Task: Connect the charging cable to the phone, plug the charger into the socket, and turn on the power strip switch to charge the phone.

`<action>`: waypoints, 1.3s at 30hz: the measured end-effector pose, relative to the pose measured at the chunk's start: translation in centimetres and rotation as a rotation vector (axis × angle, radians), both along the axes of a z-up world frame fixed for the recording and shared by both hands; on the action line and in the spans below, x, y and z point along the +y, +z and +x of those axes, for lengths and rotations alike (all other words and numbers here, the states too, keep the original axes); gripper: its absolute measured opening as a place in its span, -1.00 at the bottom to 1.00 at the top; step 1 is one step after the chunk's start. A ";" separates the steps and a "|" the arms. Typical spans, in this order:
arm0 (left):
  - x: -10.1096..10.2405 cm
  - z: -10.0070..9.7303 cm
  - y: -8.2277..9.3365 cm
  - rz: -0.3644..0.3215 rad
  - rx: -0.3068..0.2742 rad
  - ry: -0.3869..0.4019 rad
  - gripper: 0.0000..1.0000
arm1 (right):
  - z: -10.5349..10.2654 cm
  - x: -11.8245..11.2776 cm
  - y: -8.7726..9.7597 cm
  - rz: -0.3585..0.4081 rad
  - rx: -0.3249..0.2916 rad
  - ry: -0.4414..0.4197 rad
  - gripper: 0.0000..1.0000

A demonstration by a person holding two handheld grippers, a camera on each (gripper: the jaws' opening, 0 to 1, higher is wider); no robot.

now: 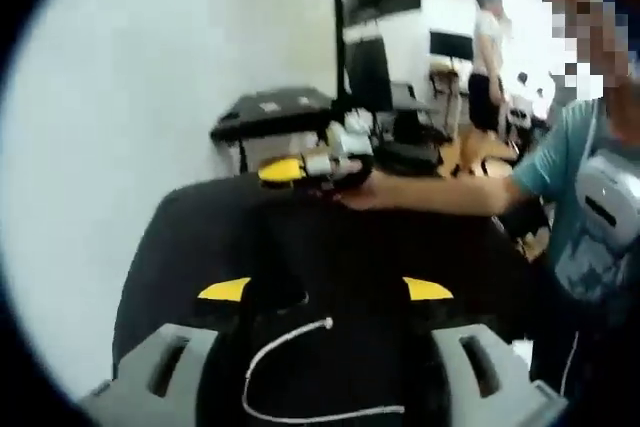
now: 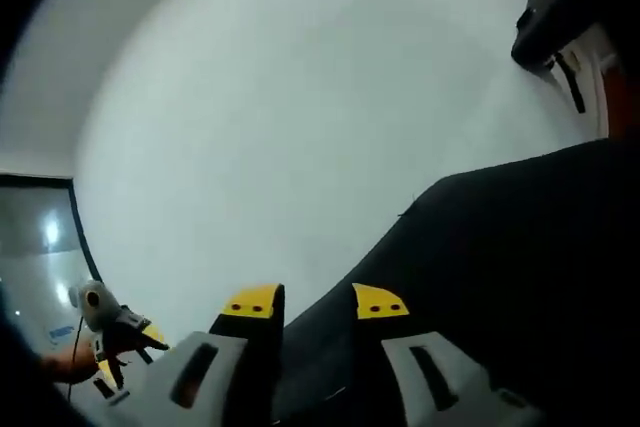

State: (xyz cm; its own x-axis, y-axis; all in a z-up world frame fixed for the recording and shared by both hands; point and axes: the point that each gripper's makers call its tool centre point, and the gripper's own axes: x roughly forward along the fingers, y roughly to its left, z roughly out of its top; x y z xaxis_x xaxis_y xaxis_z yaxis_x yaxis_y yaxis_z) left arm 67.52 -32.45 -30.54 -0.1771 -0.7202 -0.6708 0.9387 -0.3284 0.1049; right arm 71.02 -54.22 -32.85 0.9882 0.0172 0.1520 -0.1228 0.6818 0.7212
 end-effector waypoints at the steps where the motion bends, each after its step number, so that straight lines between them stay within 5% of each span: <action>1: -0.1 -0.5 -0.8 0.059 0.000 -0.027 0.12 | 0.0 0.1 0.0 -0.003 0.000 0.002 -0.51; 5: -0.4 -1.7 -2.8 0.254 -0.052 -0.123 0.15 | -0.1 0.4 0.0 -0.010 0.002 0.006 -0.51; 7: -0.6 -2.4 -3.4 0.300 0.005 -0.127 0.06 | -0.4 0.7 -0.1 -0.013 0.004 0.007 -0.51; 8: -0.6 -3.7 -3.8 0.328 0.105 -0.126 0.02 | -0.4 0.8 -0.1 -0.013 0.003 0.007 -0.51; 11: -0.9 -2.9 -5.2 0.314 0.053 -0.157 -0.01 | -0.4 0.9 0.0 -0.011 -0.001 0.008 -0.52; 12: -0.6 -1.7 -6.0 0.337 -0.013 -0.166 0.02 | -0.4 0.9 0.0 -0.006 -0.003 0.008 -0.52; 15: -0.7 -1.4 -6.4 0.342 0.015 -0.160 -0.04 | -0.4 0.8 0.1 0.009 -0.008 0.010 -0.52; 18: -1.2 -1.1 -6.2 0.323 -0.050 -0.198 -0.39 | -0.4 0.6 0.2 0.025 -0.013 0.012 -0.52; 19: -1.5 -0.3 -6.1 0.310 -0.119 -0.214 -0.51 | -0.5 0.5 0.2 0.025 -0.013 0.012 -0.53; 27: -0.7 0.1 -7.7 0.371 -0.061 -0.218 -0.50 | -0.4 0.9 0.2 0.026 -0.015 0.015 -0.53; 34: -0.8 0.7 -8.0 0.355 -0.139 -0.230 -0.94 | -0.1 0.5 0.2 0.029 -0.014 0.016 -0.54; 39: 0.4 0.2 -8.3 0.363 -0.155 -0.267 -0.97 | 0.1 0.3 0.2 0.032 -0.014 0.017 -0.55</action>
